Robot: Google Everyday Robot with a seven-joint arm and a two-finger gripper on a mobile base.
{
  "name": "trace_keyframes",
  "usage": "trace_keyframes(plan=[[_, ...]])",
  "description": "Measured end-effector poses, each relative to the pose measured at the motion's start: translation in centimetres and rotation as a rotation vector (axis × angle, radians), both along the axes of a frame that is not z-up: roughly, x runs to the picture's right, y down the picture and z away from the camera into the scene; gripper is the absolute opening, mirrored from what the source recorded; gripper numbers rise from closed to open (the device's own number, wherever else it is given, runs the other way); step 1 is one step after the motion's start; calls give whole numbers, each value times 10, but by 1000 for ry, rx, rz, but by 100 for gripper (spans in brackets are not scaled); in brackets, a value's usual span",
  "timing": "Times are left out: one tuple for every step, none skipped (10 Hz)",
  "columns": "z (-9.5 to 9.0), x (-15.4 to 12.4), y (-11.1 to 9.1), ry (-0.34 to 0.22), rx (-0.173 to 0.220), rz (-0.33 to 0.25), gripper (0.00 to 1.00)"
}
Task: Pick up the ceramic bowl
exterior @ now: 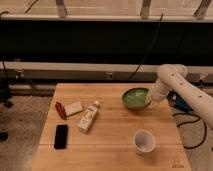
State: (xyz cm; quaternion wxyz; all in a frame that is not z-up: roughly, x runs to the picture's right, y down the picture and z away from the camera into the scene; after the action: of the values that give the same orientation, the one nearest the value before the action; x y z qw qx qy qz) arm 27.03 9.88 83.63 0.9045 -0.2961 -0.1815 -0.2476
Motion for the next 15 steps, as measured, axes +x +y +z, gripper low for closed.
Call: trace_keyframes(plan=[[-2,0,-2,1,0,-1,0],[-3,0,-3,1,-2,-2,0],[-5,-1,-6,1,-5,-5,0],[-6,-2,-7,1,-7,-6,0],[-7,-2,-8,1,-7,-6,0],[-8,-2,-10,1,-8,-7,0],[-9,-3,-12,1,-7,-8,0],[-10,-3,-13,2,-9,-8,0],[-11,-3,-13,2,-12,-10,0],[-12,-3,-14,2,-12,-10,0],[-12,-4,-16,2,-11,-10,0],[-13,-4,-17,3,-12,-10,0],[-14,-4,-18,3,-13,-11,0],[-14,-4,-18,3,-14,-11,0],[-16,-4,-19,4,-15,-12,0]])
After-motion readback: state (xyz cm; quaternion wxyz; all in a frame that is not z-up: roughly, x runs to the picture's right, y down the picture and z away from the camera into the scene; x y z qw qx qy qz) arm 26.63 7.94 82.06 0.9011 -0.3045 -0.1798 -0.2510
